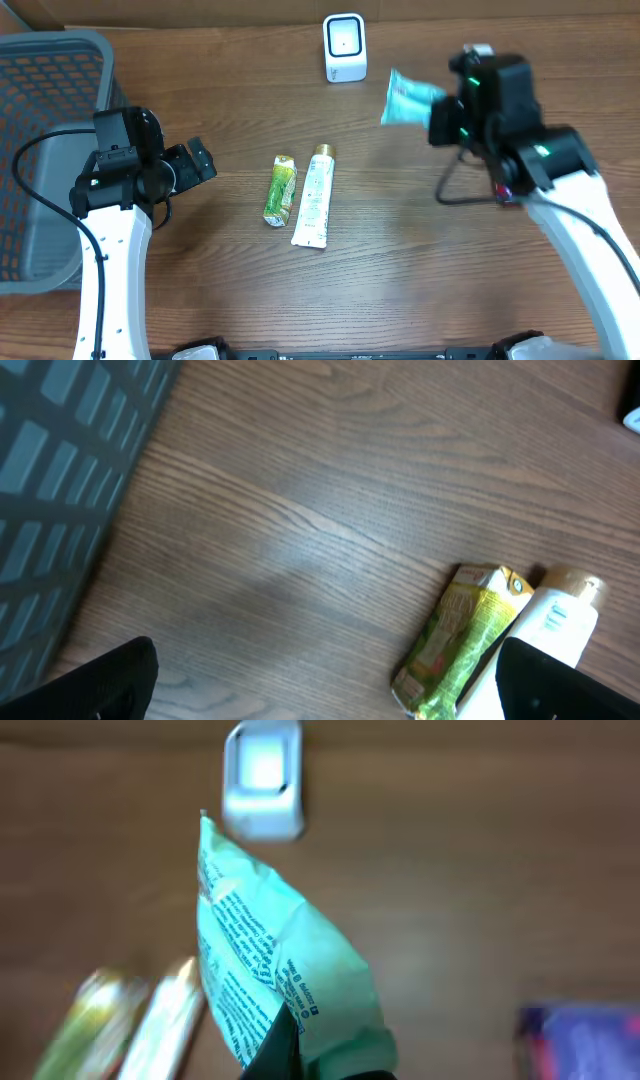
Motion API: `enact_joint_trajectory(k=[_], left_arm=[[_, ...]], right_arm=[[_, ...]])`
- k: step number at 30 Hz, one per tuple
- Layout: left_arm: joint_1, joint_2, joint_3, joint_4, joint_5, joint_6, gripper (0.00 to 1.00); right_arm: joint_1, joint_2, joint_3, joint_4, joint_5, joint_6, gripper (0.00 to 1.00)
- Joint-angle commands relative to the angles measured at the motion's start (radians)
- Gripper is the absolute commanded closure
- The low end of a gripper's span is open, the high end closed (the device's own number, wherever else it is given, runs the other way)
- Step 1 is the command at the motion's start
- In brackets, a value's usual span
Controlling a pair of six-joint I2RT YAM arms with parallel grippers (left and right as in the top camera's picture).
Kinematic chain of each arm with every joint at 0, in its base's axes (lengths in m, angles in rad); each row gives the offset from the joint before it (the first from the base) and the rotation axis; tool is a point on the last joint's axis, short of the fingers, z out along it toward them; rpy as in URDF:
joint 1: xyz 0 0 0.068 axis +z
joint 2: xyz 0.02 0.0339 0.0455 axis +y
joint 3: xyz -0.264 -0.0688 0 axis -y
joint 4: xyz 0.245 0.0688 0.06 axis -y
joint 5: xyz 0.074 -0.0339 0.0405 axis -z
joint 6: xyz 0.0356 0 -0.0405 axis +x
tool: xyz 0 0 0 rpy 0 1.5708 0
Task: Scan the item barcode
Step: 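Raise the green pack to the white scanner with the right gripper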
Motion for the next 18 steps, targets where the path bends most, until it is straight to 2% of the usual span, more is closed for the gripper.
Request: enact_joint_trajectory(k=[1,4,6,8,9,14,18], left_arm=[[0.001,-0.01,-0.003,0.002,0.002,0.019,0.0],[0.001,-0.01,-0.003,0.002,0.003,0.019,0.01],[0.001,-0.01,-0.003,0.002,0.002,0.019,0.01],[0.001,-0.01,-0.003,0.002,0.002,0.019,0.0],[0.0,-0.01,-0.003,0.002,0.002,0.019,0.0],[0.001,-0.01,-0.003,0.002,0.002,0.019,0.01],[0.001,-0.01,-0.003,0.002,0.002,0.019,0.0]], right_arm=[[0.124,0.179,0.169,0.093,0.528,-0.066,0.96],[0.183,0.28,0.172,0.296,0.77,-0.185,0.96],[0.213,0.366,0.172,0.484,0.88,-0.374,0.96],[0.241,0.523,0.172,0.885,0.954,-0.817,0.96],[0.245,0.567,0.172,0.989,0.952,-0.952,0.96],[0.251,0.672,0.172,1.174,0.914,-1.291,0.96],[0.247,0.731,0.172,1.17,0.835,-1.389,0.96]])
